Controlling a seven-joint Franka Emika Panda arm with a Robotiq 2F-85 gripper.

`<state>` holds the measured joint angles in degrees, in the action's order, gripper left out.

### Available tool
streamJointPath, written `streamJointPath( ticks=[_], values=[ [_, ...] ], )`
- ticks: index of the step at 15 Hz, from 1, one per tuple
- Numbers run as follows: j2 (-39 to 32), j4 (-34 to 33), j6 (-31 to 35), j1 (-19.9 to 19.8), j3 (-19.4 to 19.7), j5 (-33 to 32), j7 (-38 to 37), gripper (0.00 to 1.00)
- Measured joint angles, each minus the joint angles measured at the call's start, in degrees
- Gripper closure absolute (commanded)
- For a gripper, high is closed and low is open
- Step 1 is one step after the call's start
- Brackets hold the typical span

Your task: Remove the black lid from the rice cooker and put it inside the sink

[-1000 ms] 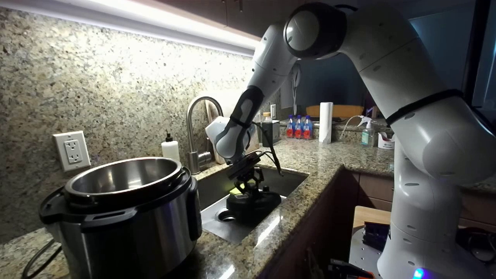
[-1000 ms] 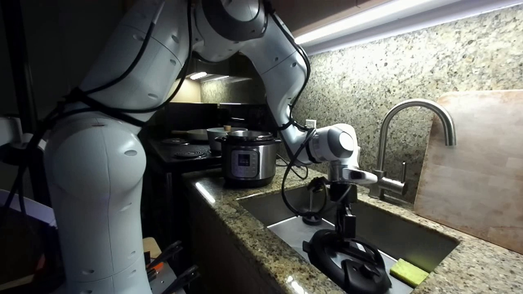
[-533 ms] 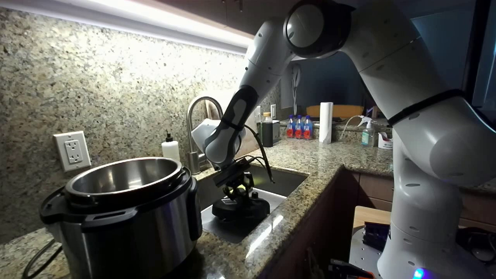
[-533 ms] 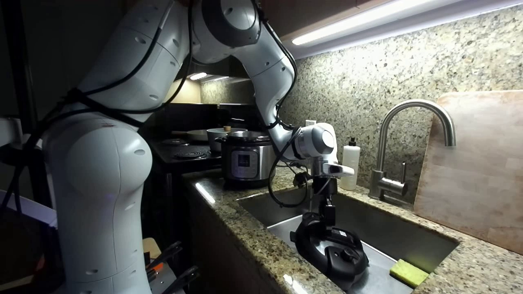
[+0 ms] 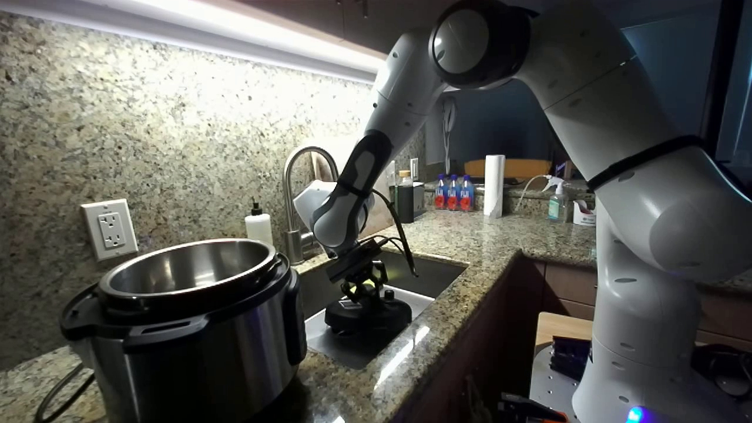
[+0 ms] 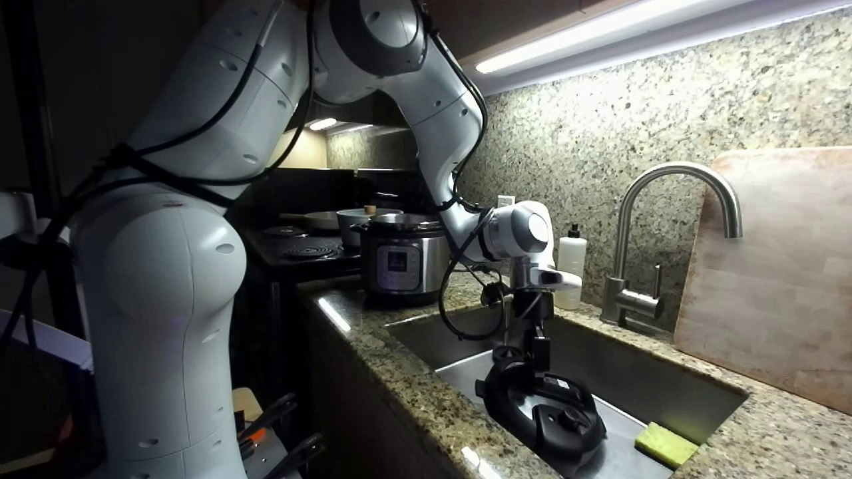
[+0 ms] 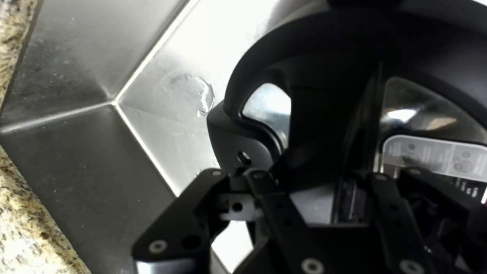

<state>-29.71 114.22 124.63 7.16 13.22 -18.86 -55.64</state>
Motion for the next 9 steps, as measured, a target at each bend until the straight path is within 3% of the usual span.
streamJointPath(
  ticks=[1,2,4,9],
  values=[
    [-0.27,0.00,0.00,-0.01,-0.11,0.00,0.00,0.94],
    [-0.62,0.00,0.00,-0.01,-0.20,0.00,0.00,0.69],
    [-1.18,0.00,0.03,-0.11,-0.23,0.01,0.00,0.64],
    [-1.54,-0.23,0.17,-0.57,0.34,0.00,0.00,0.33]
  ],
)
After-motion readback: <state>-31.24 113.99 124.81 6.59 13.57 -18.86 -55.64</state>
